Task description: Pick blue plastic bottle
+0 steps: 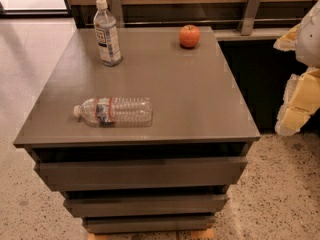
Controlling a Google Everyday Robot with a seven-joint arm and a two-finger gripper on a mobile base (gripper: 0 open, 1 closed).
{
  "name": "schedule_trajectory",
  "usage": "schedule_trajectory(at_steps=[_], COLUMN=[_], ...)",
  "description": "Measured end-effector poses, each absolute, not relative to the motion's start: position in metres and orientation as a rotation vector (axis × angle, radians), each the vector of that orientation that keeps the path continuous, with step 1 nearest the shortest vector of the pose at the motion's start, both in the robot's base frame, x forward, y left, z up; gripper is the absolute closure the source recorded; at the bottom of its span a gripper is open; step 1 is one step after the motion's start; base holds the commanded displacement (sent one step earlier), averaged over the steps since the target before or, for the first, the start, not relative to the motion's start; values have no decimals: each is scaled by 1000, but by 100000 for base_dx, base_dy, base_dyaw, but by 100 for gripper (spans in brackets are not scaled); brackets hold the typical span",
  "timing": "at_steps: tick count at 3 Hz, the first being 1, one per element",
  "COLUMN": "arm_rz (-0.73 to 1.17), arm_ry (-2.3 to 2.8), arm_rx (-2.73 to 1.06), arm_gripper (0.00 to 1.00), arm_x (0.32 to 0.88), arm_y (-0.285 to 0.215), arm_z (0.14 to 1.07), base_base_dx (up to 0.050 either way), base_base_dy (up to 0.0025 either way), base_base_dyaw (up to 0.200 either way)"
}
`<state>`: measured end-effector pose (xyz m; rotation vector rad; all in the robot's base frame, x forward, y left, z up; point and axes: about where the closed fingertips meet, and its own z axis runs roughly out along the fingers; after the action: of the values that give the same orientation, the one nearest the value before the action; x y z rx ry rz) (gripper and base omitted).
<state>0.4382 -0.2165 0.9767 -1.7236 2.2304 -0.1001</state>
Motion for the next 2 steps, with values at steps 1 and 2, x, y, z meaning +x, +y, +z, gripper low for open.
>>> schedule_trajectory(at_steps=[1, 2], arm_rz=[-100, -100], arm_ry=[2230, 2230], arm_rx=[-1724, -1724], arm_gripper=[0, 0], arm_x=[438, 438], arm_y=[-217, -217], arm_z=[977, 977], base_base_dx=[2274, 1890], base_base_dy=[48, 42], base_base_dyaw=[4203, 6876])
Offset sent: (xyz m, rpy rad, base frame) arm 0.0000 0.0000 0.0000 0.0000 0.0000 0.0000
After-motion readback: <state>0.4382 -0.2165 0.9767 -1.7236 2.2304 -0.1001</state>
